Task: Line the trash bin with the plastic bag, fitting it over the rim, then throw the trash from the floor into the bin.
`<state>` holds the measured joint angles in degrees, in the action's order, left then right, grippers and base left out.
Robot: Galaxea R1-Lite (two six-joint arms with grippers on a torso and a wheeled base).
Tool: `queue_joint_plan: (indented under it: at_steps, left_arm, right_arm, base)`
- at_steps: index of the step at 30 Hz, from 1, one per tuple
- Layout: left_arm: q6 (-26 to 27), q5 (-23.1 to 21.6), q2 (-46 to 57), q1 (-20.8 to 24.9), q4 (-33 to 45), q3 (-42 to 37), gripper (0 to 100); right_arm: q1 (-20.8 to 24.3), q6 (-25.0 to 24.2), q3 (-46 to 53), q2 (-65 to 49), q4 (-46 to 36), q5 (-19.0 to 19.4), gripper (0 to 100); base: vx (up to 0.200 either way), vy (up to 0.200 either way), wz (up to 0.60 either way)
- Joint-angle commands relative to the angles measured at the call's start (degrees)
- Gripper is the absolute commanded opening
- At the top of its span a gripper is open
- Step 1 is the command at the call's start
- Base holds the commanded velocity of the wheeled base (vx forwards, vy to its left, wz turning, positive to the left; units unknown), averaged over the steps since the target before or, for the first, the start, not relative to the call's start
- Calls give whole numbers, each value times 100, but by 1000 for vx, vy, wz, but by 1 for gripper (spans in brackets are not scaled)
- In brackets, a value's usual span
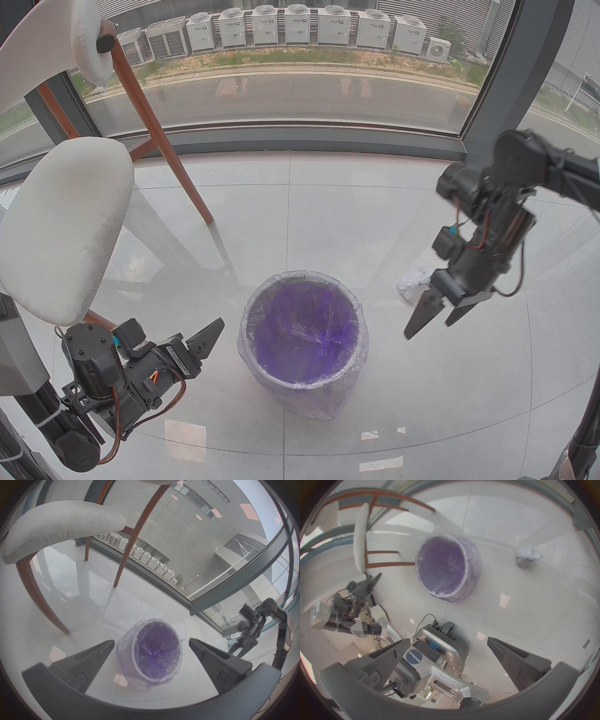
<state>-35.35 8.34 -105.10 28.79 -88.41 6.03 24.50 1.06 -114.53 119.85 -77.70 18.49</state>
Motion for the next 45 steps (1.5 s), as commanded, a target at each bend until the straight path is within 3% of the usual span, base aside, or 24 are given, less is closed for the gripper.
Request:
queue_joint_plan:
  at_steps: [1, 2, 3, 4, 6, 7, 9, 10, 11, 13, 14, 20, 45]
  left_arm:
    - [2, 10, 86, 82, -1, -182, 100]
    - [2, 10, 103, 91, -1, -182, 100]
    - [-7, 10, 103, 100, -1, -182, 100]
    - [-7, 10, 94, 100, -1, -190, 100]
    - [-7, 10, 86, 100, -1, -190, 100]
    - [-7, 10, 68, 100, -1, -190, 100]
    - [-7, 10, 51, 100, -1, -173, 100]
    - [-7, 10, 42, 100, -1, -173, 100]
    - [-7, 10, 33, 100, -1, -164, 100]
    - [-7, 19, -11, 100, -1, -164, 100]
    - [-7, 19, -11, 100, -1, -173, 100]
    - [-7, 115, 15, 82, -1, -182, 100]
    - [-33, 282, 68, 12, -1, -190, 100]
  right_arm:
    - [-1325, 597, 5380, -4980, 2743, -65, 100]
    - [-1325, 579, 6830, -5155, 4677, -83, 100]
    - [-1317, 562, 8192, -4971, 7137, -74, 100]
    - [-1255, 509, 9089, -4496, 9335, -83, 100]
    - [-868, 193, 9845, -3178, 11910, -285, 100]
    - [-675, -27, 9880, -2888, 12323, -469, 100]
    - [-227, -1003, 9695, -2211, 12525, -1225, 100]
    - [-112, -1257, 9599, -2044, 12516, -1366, 100]
    - [257, -2207, 9106, -1420, 12534, -1788, 100]
    - [468, -2989, 8535, -831, 12578, -2175, 100]
    - [538, -3156, 8254, -603, 12569, -2350, 100]
    - [969, -2954, 7850, 303, 12595, -2447, 100]
    - [916, -2804, 6795, 1568, 12516, -2570, 100]
  base:
    - [0, 0, 0]
    - [0, 0, 0]
    - [0, 0, 0]
    - [0, 0, 0]
    - [0, 0, 0]
    - [0, 0, 0]
    - [0, 0, 0]
    - [0, 0, 0]
    - [0, 0, 0]
    - [0, 0, 0]
    - [0, 0, 0]
    - [0, 0, 0]
    - [0, 0, 0]
